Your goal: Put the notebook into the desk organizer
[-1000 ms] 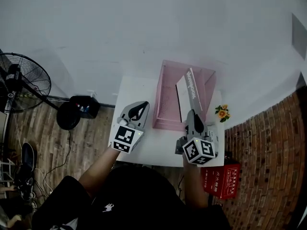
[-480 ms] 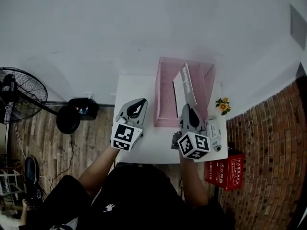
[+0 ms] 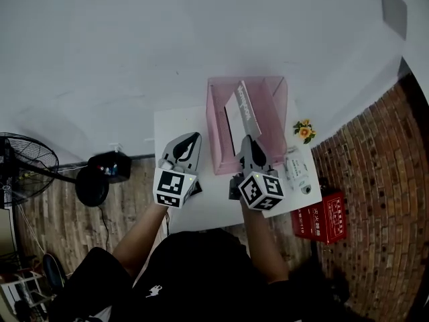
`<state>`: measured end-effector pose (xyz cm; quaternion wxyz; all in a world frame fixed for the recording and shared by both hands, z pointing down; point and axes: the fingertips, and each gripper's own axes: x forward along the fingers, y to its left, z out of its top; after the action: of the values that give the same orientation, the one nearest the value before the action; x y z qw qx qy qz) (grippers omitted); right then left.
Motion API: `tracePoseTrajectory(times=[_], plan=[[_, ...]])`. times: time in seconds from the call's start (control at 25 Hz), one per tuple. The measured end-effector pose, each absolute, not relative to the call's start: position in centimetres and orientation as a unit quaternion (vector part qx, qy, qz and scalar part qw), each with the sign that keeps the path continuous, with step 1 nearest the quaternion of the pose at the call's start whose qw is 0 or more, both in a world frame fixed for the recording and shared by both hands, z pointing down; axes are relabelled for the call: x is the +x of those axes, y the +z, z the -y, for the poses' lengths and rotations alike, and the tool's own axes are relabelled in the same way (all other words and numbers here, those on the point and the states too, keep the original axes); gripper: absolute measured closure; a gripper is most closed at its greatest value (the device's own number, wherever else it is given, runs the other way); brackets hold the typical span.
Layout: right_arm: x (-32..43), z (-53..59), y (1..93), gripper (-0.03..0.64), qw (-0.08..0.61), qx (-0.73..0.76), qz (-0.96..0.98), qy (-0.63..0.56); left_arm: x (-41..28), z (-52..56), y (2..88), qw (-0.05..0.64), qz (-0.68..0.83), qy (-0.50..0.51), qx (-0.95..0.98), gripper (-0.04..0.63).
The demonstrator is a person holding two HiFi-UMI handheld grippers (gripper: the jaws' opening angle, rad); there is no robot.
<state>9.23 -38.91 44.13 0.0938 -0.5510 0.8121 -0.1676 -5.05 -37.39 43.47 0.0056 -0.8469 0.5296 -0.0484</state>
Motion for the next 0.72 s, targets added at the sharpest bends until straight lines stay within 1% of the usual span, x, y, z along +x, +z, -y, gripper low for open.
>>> tracePoseTrajectory(times=[0.16,0.32,0.48,0.72], plan=[[9.0,39.1,44.6,0.606,0.100,-0.558,-0.804,-0.182,-5.0,37.8,43.6,0.006,-0.520,-0.048,-0.853,0.592],[9.4,39.4,45.3,0.606,0.090,-0.575,-0.791,-0.187,-4.9,38.1,43.6,0.007,-0.512,-0.047,-0.858,0.592],[10.4,39.5,46.2,0.606,0.065,-0.598,-0.777,-0.187,-4.6,38.3,43.7,0.009,-0.505,-0.048,-0.862,0.592],[11.9,39.7,47.7,0.603,0.003,-0.631,-0.757,-0.170,-3.8,38.3,43.9,0.014,-0.492,-0.050,-0.869,0.592]])
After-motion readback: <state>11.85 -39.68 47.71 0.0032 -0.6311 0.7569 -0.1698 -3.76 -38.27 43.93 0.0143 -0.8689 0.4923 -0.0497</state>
